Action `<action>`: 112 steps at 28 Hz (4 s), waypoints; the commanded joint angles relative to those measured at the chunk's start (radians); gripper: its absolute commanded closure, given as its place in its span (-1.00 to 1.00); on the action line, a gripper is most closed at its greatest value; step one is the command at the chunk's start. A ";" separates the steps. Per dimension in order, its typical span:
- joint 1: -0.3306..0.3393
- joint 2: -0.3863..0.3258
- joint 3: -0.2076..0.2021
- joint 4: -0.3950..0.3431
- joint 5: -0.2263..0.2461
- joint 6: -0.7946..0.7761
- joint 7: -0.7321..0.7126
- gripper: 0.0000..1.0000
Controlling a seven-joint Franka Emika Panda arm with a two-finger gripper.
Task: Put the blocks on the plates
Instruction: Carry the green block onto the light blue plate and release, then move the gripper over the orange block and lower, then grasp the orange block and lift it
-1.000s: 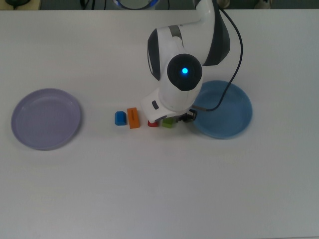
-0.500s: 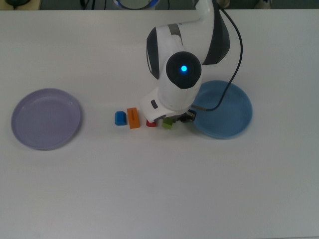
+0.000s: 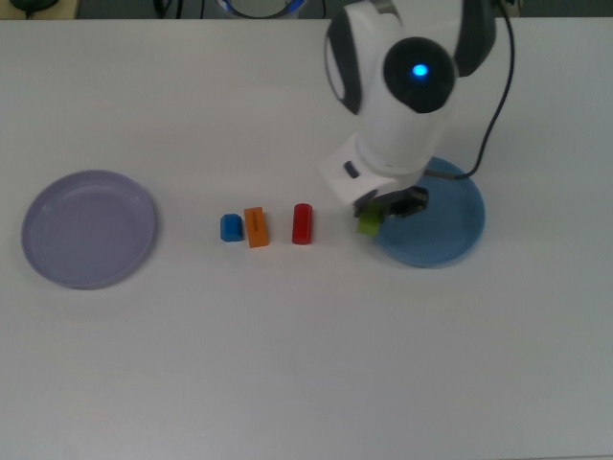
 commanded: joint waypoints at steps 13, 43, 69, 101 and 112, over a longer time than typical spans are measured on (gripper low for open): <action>0.124 0.022 -0.007 -0.029 -0.039 0.045 0.003 0.89; -0.048 -0.016 -0.021 -0.027 -0.033 0.004 -0.211 -1.00; -0.218 0.013 -0.022 -0.044 -0.056 -0.051 -0.636 -1.00; -0.240 0.024 -0.022 -0.058 -0.047 -0.050 -0.635 -0.30; -0.243 0.024 -0.022 -0.059 -0.053 -0.050 -0.635 -0.69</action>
